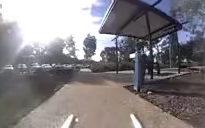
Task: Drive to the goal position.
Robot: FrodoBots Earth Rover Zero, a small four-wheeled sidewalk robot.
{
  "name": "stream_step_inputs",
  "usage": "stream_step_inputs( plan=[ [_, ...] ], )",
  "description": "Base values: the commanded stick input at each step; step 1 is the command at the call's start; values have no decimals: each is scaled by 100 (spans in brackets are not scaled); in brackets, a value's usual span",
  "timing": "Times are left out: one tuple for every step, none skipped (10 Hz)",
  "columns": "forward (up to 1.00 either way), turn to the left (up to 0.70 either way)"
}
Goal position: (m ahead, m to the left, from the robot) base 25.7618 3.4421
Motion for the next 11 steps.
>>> stream_step_inputs(
  plan=[
    [100, 0],
    [100, 0],
    [100, 0],
    [100, 0],
    [100, 0],
    [100, 13],
    [100, 31],
    [100, 40],
    [100, 40],
    [100, 0],
    [100, 0]
  ],
)
